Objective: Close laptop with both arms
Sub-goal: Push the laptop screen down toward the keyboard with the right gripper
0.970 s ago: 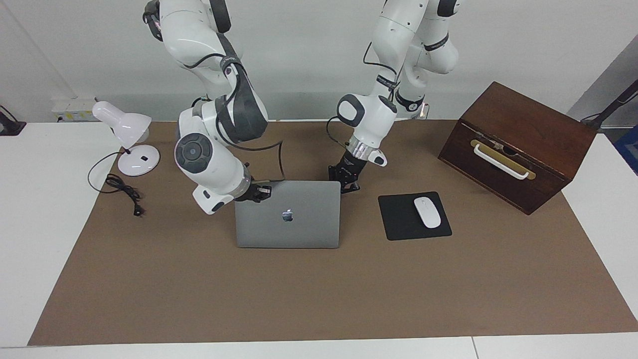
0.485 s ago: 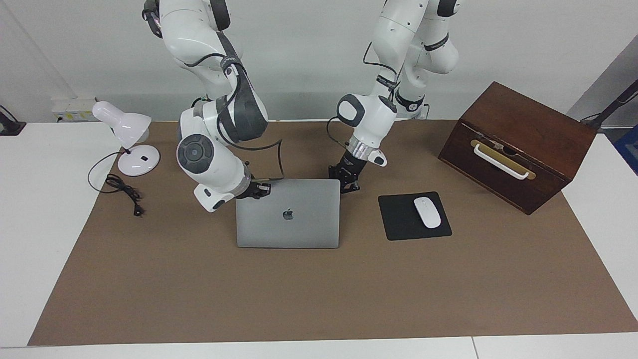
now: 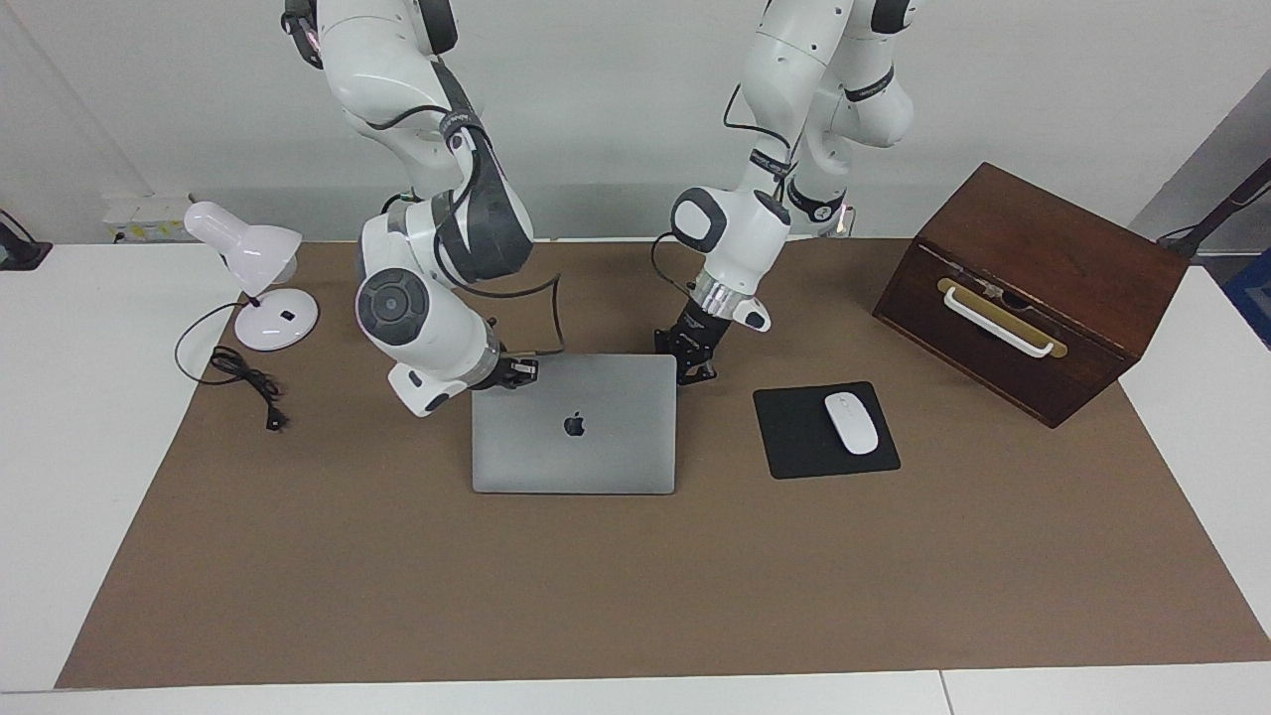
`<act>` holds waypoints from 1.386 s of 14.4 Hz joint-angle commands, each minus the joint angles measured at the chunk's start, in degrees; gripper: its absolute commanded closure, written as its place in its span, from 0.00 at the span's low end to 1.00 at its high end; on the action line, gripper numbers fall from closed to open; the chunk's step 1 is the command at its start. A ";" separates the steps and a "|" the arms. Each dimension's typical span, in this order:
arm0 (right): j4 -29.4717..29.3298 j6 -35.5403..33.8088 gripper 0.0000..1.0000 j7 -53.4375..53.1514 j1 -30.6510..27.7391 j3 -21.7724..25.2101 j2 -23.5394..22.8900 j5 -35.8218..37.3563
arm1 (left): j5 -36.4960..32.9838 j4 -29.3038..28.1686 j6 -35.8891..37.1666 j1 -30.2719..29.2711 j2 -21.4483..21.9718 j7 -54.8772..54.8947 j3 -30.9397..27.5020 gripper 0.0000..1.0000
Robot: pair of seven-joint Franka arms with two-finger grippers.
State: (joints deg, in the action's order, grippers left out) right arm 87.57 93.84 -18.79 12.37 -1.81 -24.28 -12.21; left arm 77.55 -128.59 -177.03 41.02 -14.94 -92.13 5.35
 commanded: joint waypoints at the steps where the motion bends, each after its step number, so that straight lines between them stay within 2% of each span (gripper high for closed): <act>1: 5.24 2.23 1.00 -1.16 -0.76 -0.74 3.10 -1.50 | 1.46 -3.25 0.37 2.13 -1.49 1.16 -0.34 1.00; 13: 8.67 2.31 1.00 -1.69 -0.76 -0.83 4.77 -1.59 | 1.55 -6.59 0.64 2.48 1.41 1.17 -0.34 1.00; 20: 14.38 8.29 1.00 -1.60 -0.59 -0.83 6.26 -1.59 | 1.55 -7.03 0.64 2.48 1.58 1.17 -0.34 1.00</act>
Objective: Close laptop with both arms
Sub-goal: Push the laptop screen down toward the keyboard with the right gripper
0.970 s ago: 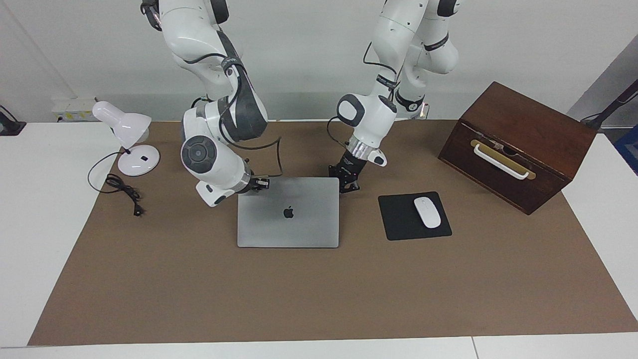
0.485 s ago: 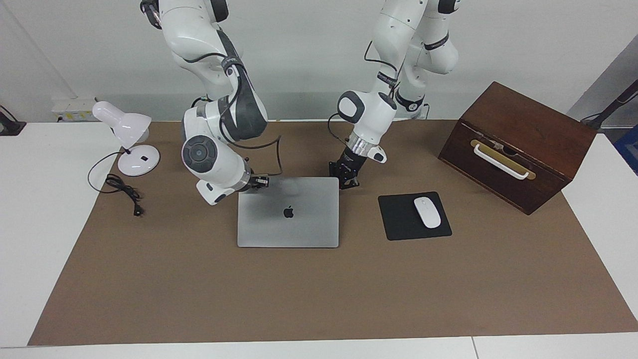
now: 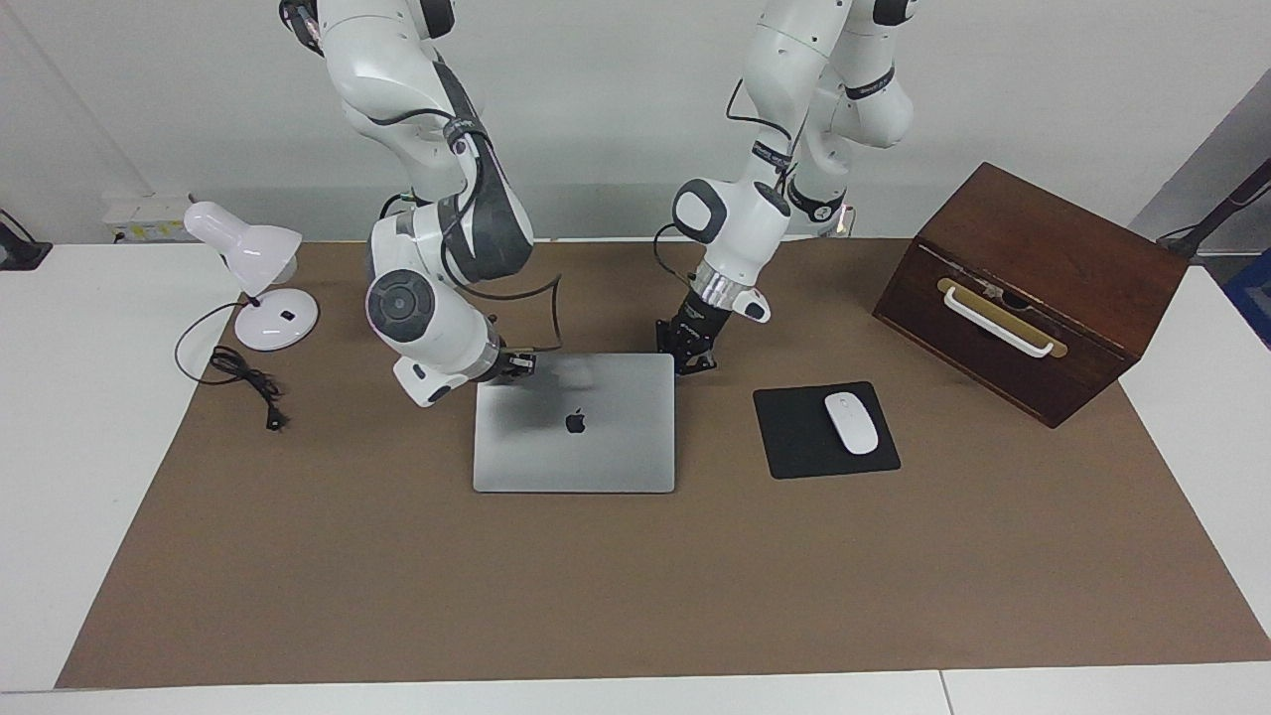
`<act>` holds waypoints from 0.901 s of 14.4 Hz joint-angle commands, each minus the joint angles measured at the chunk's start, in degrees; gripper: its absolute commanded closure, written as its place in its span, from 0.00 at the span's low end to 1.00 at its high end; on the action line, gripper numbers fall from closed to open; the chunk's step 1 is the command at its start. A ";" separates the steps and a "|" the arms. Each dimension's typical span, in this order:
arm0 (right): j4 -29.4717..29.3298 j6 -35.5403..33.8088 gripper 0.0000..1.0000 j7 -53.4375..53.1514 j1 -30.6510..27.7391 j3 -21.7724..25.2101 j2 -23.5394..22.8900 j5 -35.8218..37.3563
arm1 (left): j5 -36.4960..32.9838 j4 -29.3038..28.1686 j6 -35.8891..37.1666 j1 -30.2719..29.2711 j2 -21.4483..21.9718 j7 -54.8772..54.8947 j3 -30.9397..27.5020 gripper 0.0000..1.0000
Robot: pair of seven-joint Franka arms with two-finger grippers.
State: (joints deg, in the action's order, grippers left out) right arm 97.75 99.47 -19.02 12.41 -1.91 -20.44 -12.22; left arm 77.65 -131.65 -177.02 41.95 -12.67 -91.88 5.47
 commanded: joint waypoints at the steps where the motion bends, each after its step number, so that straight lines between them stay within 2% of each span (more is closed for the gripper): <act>1: 4.81 3.35 1.00 -1.29 -0.54 -0.73 2.69 -1.58 | 1.45 -3.87 0.63 1.55 -0.69 0.91 -0.46 1.00; 13: 8.24 7.23 1.00 -1.02 -0.19 -0.73 3.48 -1.58 | 1.45 -3.87 0.63 1.55 -0.78 0.91 -0.46 1.00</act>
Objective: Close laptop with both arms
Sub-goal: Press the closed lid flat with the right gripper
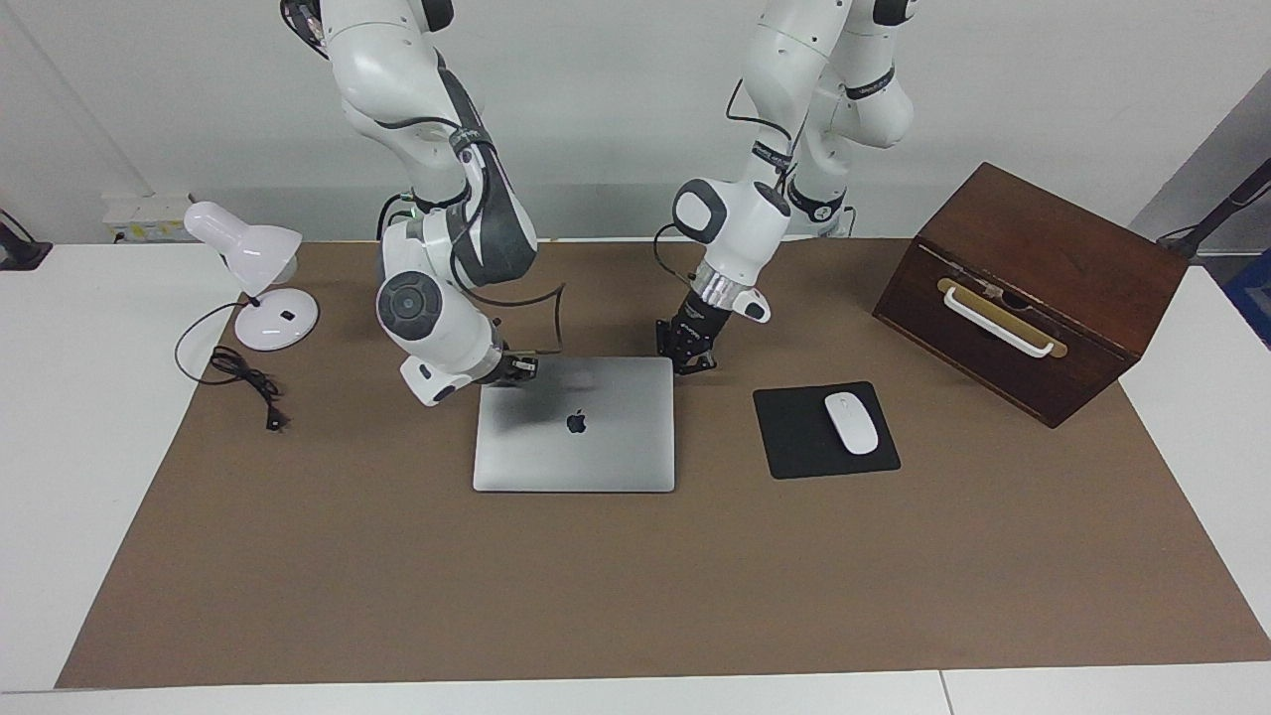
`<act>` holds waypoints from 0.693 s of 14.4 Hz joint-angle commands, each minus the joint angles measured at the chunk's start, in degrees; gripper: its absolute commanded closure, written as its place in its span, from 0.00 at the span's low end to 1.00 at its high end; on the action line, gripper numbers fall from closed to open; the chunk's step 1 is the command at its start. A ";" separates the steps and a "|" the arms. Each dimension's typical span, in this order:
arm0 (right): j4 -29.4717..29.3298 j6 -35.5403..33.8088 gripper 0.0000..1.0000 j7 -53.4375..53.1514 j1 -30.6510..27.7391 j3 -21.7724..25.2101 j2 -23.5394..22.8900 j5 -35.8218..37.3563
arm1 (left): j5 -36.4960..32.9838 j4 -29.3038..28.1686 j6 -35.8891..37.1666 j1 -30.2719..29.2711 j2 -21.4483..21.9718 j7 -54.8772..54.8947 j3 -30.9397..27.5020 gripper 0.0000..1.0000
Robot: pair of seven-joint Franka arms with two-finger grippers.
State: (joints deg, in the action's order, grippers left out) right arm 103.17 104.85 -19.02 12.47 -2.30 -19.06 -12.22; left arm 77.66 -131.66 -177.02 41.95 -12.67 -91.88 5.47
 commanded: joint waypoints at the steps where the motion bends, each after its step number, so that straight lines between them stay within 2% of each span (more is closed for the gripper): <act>1: 3.00 2.11 1.00 -1.02 -0.17 -0.34 2.10 -1.58 | 1.45 -3.87 0.63 1.55 -0.78 0.91 -0.46 1.00; 10: 3.96 3.08 1.00 -1.02 -0.08 -0.34 2.19 -1.58 | 1.53 -3.87 0.63 1.55 -0.78 0.91 -0.46 1.00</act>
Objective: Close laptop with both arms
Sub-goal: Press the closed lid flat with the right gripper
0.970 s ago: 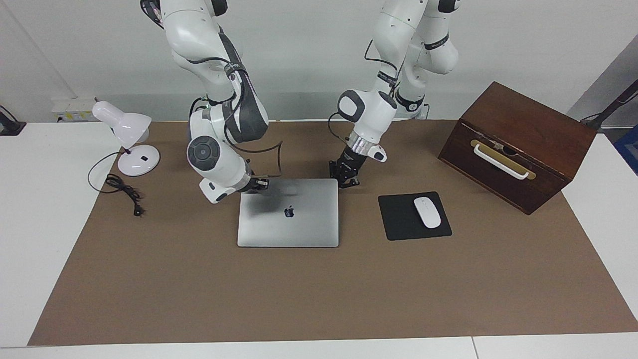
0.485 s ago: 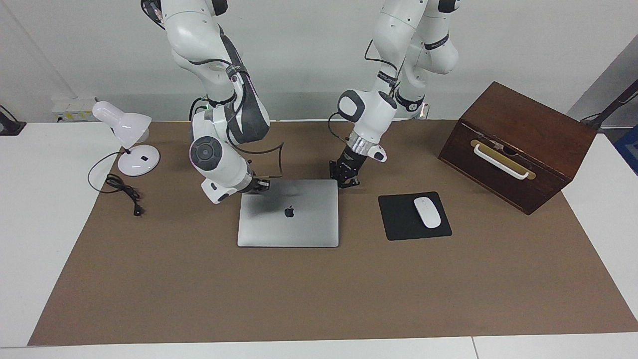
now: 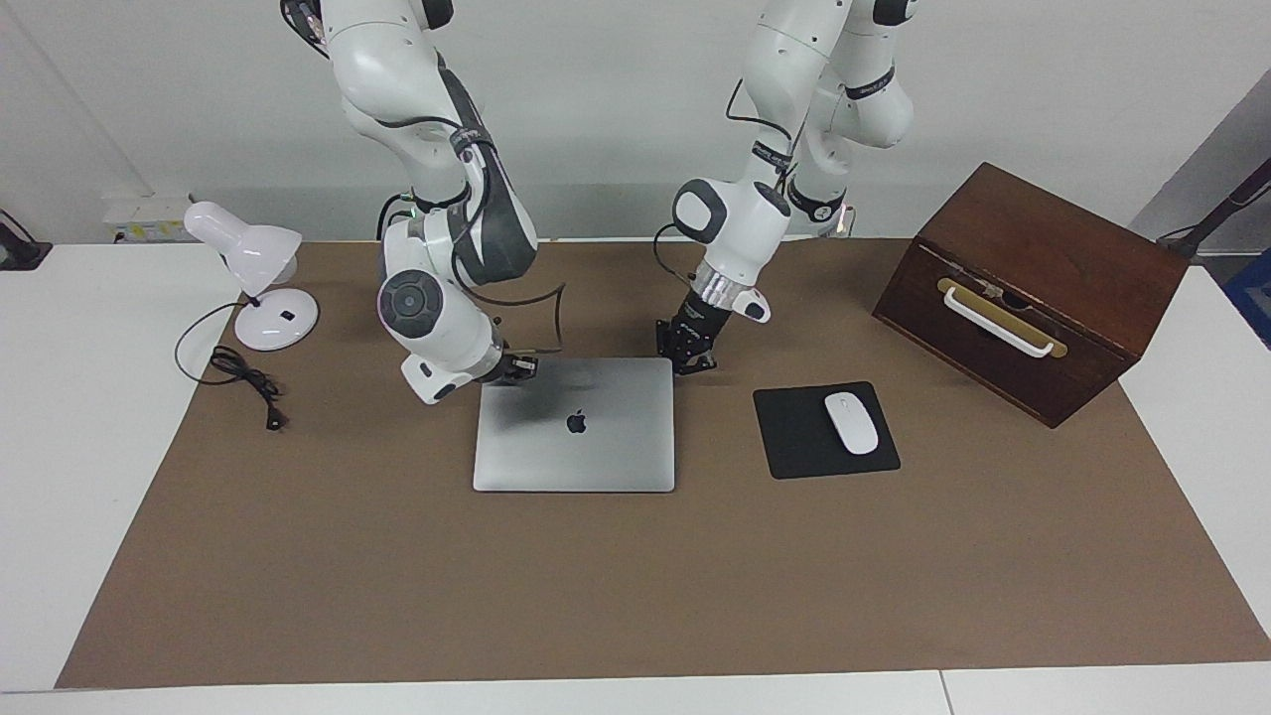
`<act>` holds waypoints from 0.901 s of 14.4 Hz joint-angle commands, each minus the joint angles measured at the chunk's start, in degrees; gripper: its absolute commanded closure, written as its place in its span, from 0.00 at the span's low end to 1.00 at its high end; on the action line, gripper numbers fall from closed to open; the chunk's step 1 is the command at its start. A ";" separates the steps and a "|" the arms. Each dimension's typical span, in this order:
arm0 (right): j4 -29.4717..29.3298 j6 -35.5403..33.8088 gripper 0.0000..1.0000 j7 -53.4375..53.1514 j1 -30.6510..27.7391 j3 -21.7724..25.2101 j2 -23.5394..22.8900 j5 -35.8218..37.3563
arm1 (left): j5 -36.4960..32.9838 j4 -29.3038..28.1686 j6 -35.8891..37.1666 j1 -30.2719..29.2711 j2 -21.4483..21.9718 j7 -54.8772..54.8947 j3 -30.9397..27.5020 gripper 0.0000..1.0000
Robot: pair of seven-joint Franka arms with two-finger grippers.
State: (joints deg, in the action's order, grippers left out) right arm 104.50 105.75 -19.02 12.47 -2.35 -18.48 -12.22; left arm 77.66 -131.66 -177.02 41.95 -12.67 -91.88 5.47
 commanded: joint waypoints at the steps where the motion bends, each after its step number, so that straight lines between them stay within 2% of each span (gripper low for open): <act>1: 3.42 3.14 1.00 -1.02 -0.08 -0.28 1.61 -1.58 | 1.53 -3.87 0.63 1.55 -0.78 0.91 -0.46 1.00; 13: 4.22 4.38 1.00 -1.02 0.01 -0.28 1.52 -1.58 | 1.44 -3.87 0.63 1.55 -0.78 0.91 -0.46 1.00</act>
State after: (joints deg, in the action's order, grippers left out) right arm 106.53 108.44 -19.02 12.60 -2.40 -18.47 -12.22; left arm 77.71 -131.66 -177.02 41.96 -12.67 -91.88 5.47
